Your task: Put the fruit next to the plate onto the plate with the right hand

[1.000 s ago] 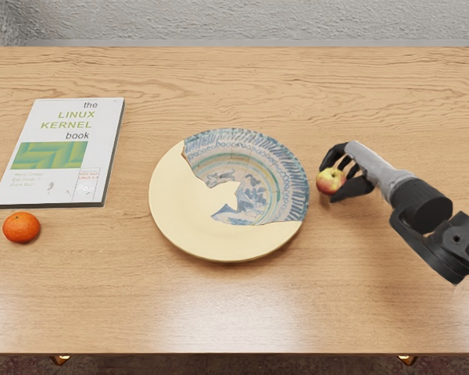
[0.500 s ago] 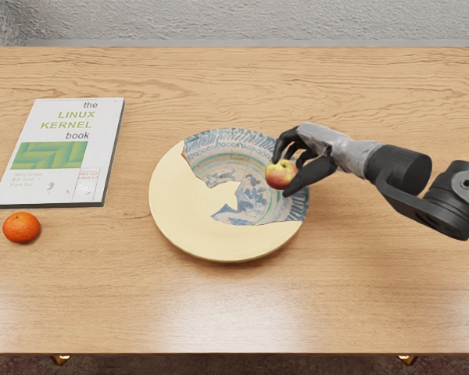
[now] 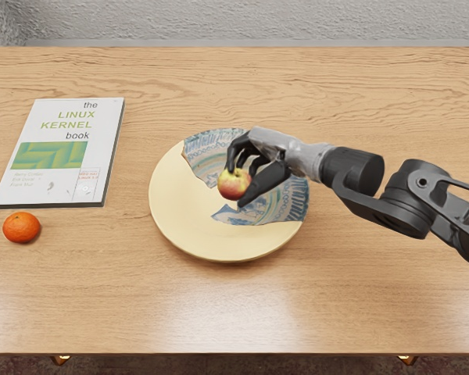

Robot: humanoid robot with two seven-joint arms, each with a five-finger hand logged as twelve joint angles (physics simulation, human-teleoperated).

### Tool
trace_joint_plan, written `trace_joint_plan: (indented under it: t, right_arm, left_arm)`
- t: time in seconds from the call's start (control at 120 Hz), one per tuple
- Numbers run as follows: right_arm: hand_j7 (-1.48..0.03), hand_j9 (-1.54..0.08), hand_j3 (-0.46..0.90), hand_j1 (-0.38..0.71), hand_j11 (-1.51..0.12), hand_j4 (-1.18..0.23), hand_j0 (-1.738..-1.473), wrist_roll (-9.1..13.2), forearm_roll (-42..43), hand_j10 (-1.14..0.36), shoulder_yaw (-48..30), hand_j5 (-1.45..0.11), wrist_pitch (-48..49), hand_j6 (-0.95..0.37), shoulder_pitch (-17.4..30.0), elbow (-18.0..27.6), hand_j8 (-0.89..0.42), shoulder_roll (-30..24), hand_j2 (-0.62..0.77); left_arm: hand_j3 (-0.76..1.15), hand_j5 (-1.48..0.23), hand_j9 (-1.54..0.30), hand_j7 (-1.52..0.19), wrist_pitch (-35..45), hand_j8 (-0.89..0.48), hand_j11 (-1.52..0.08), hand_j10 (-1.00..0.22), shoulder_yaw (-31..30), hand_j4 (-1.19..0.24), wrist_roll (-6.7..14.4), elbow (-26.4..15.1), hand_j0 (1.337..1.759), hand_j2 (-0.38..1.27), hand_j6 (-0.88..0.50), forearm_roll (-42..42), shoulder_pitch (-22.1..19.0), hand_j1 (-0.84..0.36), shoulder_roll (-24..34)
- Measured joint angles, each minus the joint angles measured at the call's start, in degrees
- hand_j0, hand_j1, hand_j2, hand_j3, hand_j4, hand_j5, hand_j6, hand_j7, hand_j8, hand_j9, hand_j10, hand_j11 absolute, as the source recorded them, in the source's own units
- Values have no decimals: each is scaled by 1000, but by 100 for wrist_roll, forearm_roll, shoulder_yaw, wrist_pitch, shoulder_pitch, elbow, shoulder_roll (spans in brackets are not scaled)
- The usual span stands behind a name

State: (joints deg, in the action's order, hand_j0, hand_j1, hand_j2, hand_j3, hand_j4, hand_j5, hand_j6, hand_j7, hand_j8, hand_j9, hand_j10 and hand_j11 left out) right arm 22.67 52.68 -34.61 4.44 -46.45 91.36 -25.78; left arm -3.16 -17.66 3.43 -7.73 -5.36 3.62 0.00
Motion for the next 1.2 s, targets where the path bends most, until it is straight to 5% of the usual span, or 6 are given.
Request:
trace_joint_plan:
  t: [0.35,0.525,0.85,1.2]
  right_arm:
    - [-1058,-1116,0,310,-1123,-775,-1658,-10,-3,-787,-20,-1140,145,-441,-13,-167,-457,70,491]
    - [-880,-909,0,289,-912,-658,-1658,-9,3,-663,-33,-919,146,-468,-11,-225,-483,69,281]
    - [-442,-448,0,22,-448,-336,-1658,-25,-334,-337,-91,-450,138,-298,-11,-332,-301,3,17]
    - [-126,-127,0,-240,-127,-97,-1658,-239,-3250,-97,-525,-128,2184,-90,29,-321,-90,-1150,-3]
  left_arm:
    - [0,-318,-318,-318,0,-245,-318,-245,0,-245,0,-1,1658,49,-245,0,0,55,0]
    - [0,-318,-318,-318,0,-245,-318,-245,1,-245,0,0,1658,49,-245,1,-1,55,0]
    - [0,-318,-318,-318,0,-245,-318,-245,0,-245,0,0,1658,49,-245,0,-1,55,0]
    - [0,-318,-318,-318,0,-245,-318,-245,1,-245,0,0,1658,49,-245,1,-1,55,0]
